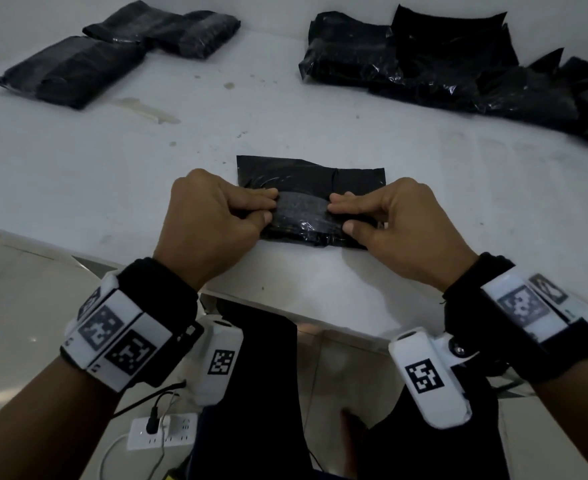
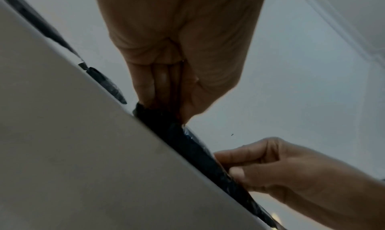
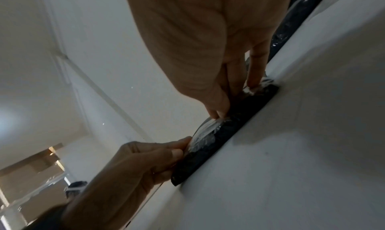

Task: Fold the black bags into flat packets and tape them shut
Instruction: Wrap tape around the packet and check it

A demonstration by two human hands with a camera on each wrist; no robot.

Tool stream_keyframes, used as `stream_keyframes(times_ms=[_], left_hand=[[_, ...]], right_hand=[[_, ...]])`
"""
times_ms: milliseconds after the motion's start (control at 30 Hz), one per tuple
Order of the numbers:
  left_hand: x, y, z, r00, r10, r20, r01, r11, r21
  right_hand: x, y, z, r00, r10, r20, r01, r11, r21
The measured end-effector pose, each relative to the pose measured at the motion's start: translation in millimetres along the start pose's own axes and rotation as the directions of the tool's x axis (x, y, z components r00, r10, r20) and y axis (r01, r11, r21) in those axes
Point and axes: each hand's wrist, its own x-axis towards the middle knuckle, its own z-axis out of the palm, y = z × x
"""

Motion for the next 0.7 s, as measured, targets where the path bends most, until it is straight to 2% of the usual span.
stream_keyframes(times_ms=[100, 233, 300, 433, 567, 700], left_hand=[[3, 21, 3, 1.0, 0.022, 0.01, -0.024, 0.987, 0.157], [9, 31, 10, 0.998, -0.032, 0.046, 0.015, 0.945, 0.327], [10, 29, 10, 0.998, -0.038, 0.04, 0.024, 0.953, 0.301], [6, 21, 3, 0.999, -0.044, 0.03, 0.039, 0.99, 0.132], [3, 11, -1, 0.998, -0.035, 0.043, 0.032, 0.997, 0.071], [3, 14, -5, 0.996, 0.006, 0.094, -0.018, 0.992, 0.127]], right_hand=[[4, -8, 0, 1.0, -0.003, -0.024, 0.0, 0.991, -0.131], [12, -19, 0, 0.999, 0.026, -0.027, -0.032, 0.969, -0.244], [14, -16, -2, 0.999, 0.048, -0.026, -0.052, 0.978, -0.201], [12, -7, -5, 0.997, 0.074, -0.016, -0.075, 0.996, -0.05], [9, -3, 1, 1.0, 0.015, -0.021, -0.017, 0.995, -0.097], [2, -9, -6, 0.994, -0.068, 0.083, 0.084, 0.973, -0.217]])
